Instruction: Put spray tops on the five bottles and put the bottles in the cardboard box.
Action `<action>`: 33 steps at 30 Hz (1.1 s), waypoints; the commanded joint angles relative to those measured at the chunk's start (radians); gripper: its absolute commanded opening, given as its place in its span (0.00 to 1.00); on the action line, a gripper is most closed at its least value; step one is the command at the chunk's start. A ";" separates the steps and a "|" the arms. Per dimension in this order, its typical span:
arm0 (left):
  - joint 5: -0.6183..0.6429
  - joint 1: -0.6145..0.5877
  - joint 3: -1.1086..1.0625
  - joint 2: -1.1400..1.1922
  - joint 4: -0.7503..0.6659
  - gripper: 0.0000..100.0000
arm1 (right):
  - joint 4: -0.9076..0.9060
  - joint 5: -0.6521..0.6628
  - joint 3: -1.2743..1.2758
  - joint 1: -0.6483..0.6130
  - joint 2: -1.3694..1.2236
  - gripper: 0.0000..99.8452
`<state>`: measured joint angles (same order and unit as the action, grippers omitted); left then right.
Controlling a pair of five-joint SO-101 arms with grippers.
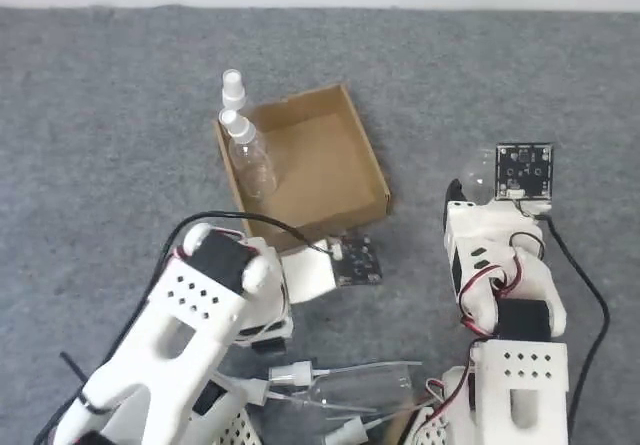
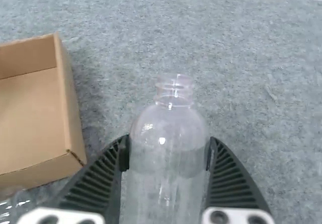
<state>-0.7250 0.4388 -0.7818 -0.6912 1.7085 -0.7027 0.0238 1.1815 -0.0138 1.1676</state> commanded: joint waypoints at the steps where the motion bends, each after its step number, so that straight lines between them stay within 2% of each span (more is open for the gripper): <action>1: -0.006 0.018 0.056 0.064 0.020 0.24 | 0.048 -0.011 -0.006 0.012 0.021 0.10; 5: -0.006 0.041 0.062 0.160 0.008 0.27 | 0.048 -0.011 -0.006 0.019 0.021 0.10; 11: -0.006 0.138 0.091 0.262 0.011 0.27 | 0.107 -0.086 0.005 0.127 0.021 0.10; 17: 0.003 0.226 0.073 0.278 -0.026 0.27 | 0.154 -0.091 0.018 0.200 0.021 0.10; 24: 0.112 0.321 -0.058 0.281 -0.199 0.28 | 0.154 -0.091 0.018 0.202 0.021 0.10; 33: 0.127 0.341 -0.091 0.281 -0.249 0.28 | 0.154 -0.091 0.018 0.196 0.021 0.10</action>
<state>-0.6114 0.7779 -0.8585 -0.4120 1.5029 -0.5738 -0.0560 1.2152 0.1765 1.1676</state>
